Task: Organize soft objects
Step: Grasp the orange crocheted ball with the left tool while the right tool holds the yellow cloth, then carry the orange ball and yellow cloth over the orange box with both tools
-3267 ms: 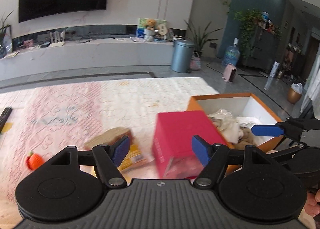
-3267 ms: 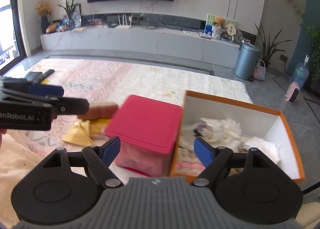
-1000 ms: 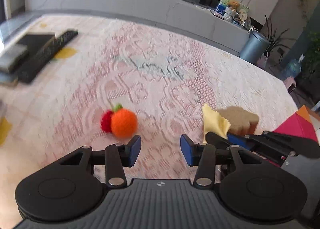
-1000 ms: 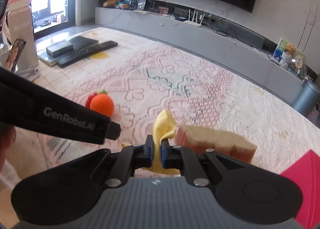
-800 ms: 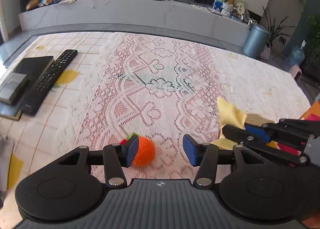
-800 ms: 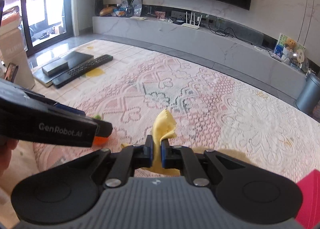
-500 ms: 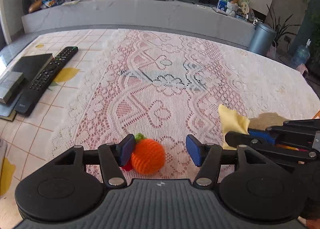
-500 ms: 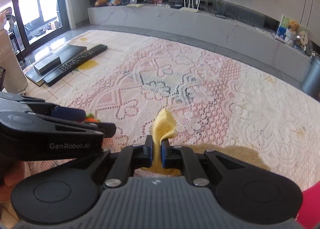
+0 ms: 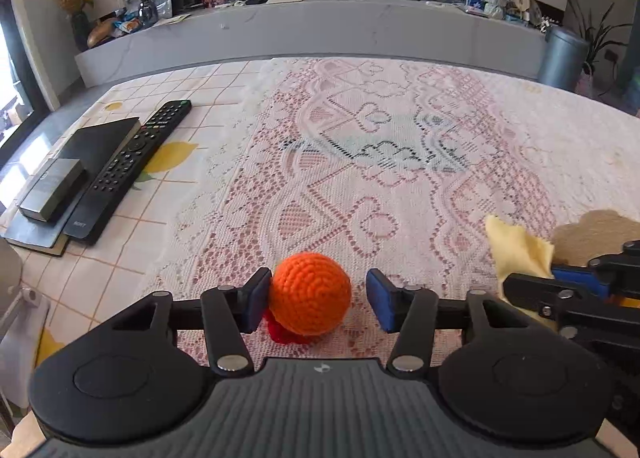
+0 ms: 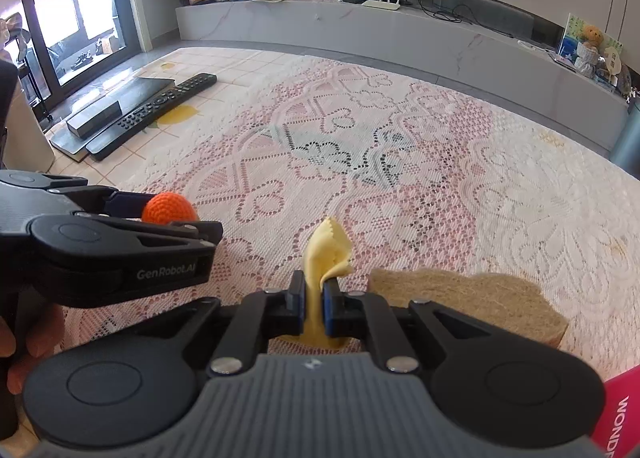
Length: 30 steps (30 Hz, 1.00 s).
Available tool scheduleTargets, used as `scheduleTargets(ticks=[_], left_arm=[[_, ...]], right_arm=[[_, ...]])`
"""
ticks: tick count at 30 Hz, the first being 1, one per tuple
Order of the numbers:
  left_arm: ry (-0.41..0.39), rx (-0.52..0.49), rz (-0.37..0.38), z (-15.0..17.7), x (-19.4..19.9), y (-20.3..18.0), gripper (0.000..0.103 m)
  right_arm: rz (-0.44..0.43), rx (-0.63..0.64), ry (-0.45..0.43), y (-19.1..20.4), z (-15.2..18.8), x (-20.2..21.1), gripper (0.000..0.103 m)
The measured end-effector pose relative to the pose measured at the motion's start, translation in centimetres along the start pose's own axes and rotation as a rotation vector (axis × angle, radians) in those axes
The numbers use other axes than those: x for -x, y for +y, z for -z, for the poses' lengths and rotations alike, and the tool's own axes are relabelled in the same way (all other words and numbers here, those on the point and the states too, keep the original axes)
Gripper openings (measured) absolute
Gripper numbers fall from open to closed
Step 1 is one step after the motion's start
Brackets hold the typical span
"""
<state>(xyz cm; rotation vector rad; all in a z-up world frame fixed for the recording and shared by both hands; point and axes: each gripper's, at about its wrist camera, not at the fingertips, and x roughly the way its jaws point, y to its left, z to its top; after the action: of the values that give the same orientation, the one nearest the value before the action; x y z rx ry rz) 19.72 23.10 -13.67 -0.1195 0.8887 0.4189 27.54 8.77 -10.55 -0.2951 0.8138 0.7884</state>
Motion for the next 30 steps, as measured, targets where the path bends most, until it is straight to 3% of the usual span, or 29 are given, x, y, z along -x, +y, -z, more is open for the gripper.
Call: scheduleTargets(ticks=[2,14,23,30], left_arm=[[0.025,0.018,-0.026,0.0,-0.5,0.4,0.046],[-0.01,0.051,-0.006,0.0,0.5,1.0,0.045],[-0.079,0.03,0.088,-0.6,3.8,-0.1,0.045],[-0.081,0.105,0.236,-1.0,7.2,-1.0,0.045]], right_arm=[[0.0,0.0,0.0,0.0,0.0,0.0,0.007],[0.0,-0.004,-0.006,-0.1,0.1,0.5,0.007],[0.006,-0.016,-0.064,-0.4,-0.3,3.4,0.006],[0.011,-0.038,-0.126,-1.3,-0.2,7.8,0.006]])
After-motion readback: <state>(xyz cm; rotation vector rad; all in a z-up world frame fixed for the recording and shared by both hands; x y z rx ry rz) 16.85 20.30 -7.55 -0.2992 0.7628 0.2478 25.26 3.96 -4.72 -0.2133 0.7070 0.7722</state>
